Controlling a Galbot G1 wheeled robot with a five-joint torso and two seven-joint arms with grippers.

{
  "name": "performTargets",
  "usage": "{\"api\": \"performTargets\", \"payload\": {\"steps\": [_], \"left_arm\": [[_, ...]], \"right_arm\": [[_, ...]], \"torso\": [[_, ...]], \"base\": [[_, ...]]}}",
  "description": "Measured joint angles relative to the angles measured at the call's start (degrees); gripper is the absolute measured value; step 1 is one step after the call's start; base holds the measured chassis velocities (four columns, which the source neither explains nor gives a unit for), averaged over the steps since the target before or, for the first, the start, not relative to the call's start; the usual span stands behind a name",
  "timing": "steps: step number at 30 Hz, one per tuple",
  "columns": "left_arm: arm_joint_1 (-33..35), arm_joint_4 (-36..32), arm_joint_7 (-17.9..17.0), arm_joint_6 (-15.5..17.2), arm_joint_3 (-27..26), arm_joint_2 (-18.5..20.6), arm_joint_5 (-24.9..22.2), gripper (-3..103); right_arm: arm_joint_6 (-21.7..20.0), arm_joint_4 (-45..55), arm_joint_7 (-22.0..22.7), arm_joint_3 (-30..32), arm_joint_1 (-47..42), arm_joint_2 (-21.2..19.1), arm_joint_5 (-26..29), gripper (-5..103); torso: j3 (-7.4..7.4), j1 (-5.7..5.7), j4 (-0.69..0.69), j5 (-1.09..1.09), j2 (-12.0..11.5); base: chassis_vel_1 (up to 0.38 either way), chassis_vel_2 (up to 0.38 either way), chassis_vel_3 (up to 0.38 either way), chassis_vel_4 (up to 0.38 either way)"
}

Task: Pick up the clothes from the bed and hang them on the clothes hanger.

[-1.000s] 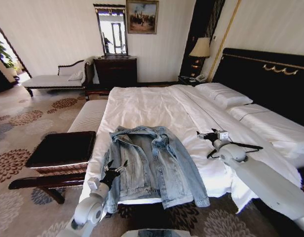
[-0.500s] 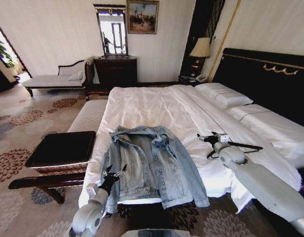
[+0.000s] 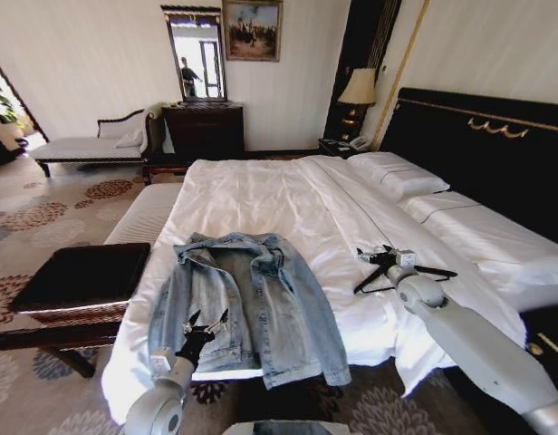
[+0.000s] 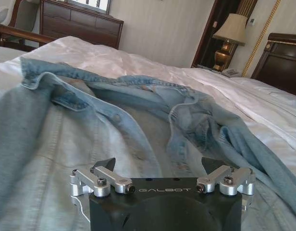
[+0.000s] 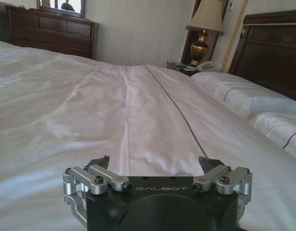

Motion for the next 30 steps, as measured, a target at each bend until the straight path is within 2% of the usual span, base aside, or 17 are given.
{"api": "performTargets", "payload": {"steps": [6, 11, 16, 18, 20, 22, 23, 24, 25, 26, 28, 29, 30], "left_arm": [[0.76, -0.05, 0.11, -0.15, -0.65, 0.20, -0.03, 100], [0.60, -0.20, 0.12, -0.15, -0.73, 0.15, -0.08, 100], [0.69, -0.39, 0.11, -0.06, -0.61, 0.02, -0.11, 100], [1.06, -0.73, 0.11, 0.01, -0.50, -0.02, -0.05, 100], [1.38, -0.80, 0.10, 0.02, -0.50, -0.02, 0.08, 100], [1.49, -0.80, 0.10, 0.03, -0.51, -0.01, 0.15, 100], [1.86, -0.85, 0.10, 0.02, -0.56, 0.01, 0.27, 100], [2.06, -0.94, 0.12, 0.02, -0.56, 0.03, 0.35, 100], [2.06, -0.94, 0.12, 0.02, -0.56, 0.03, 0.35, 100], [2.33, -1.08, 0.14, -0.01, -0.56, 0.07, 0.52, 100], [2.50, -1.44, 0.18, -0.03, -0.22, 0.08, 0.83, 100], [2.50, -1.44, 0.18, -0.03, -0.22, 0.08, 0.83, 100], [2.22, -1.50, 0.18, -0.02, 0.06, 0.18, 0.84, 100]], "right_arm": [[0.03, 0.22, -0.01, 0.78, -0.78, 0.64, -0.60, 100], [2.31, 0.34, -0.84, 1.00, -1.13, -0.71, -1.51, 100], [2.87, 1.32, -2.70, 0.45, -0.70, -3.10, -1.82, 100], [1.68, 3.36, -4.92, 0.06, -0.20, -6.39, -1.52, 100], [0.82, 5.12, -6.76, 0.05, -0.14, -8.58, -0.78, 100], [0.54, 5.84, -7.65, 0.07, -0.14, -9.49, -0.37, 100], [-0.34, 7.36, -9.94, 0.16, -0.02, -11.76, 0.76, 100], [-1.08, 7.92, -11.10, 0.11, 0.12, -12.99, 1.34, 100], [-1.08, 7.92, -11.10, 0.11, 0.12, -12.99, 1.34, 100], [-2.90, 8.80, -12.58, -0.15, 0.54, -14.82, 2.47, 100], [-10.57, 10.79, -16.05, -0.80, 2.31, -18.94, 4.97, 100], [-10.57, 10.79, -16.05, -0.80, 2.31, -18.94, 4.97, 100], [-12.41, 10.88, -17.53, -0.83, 2.80, -20.19, 4.36, 100]], "torso": [[0.00, -0.01, 0.02, -0.01, 0.00], [0.00, -0.01, 0.01, 0.02, 0.00], [0.01, 0.00, -0.02, 0.04, 0.00], [0.01, 0.01, 0.03, 0.05, -0.01], [0.00, -0.01, 0.02, 0.00, 0.00], [0.00, -0.01, 0.03, -0.04, 0.00], [-0.01, -0.02, 0.04, -0.08, 0.01], [-0.01, -0.02, 0.05, -0.02, 0.01], [-0.01, -0.02, 0.05, -0.02, 0.01], [-0.01, -0.02, 0.04, 0.00, 0.00], [-0.01, -0.02, 0.03, -0.02, 0.01], [-0.01, -0.02, 0.03, -0.02, 0.01], [-0.01, -0.02, 0.03, 0.00, 0.01]], "base": [[-0.335, -0.337, 0.340, 0.336], [-0.311, -0.322, 0.320, 0.293], [-0.152, -0.190, 0.144, 0.097], [-0.010, -0.030, 0.021, -0.004], [0.000, 0.000, 0.000, 0.000], [0.000, 0.000, 0.000, 0.000], [0.051, 0.077, -0.027, -0.042], [0.051, 0.070, -0.020, -0.042], [0.051, 0.070, -0.020, -0.042], [0.088, 0.070, -0.029, -0.025], [0.000, 0.000, 0.000, 0.000], [0.000, 0.000, 0.000, 0.000], [0.000, 0.000, 0.000, 0.000]]}}
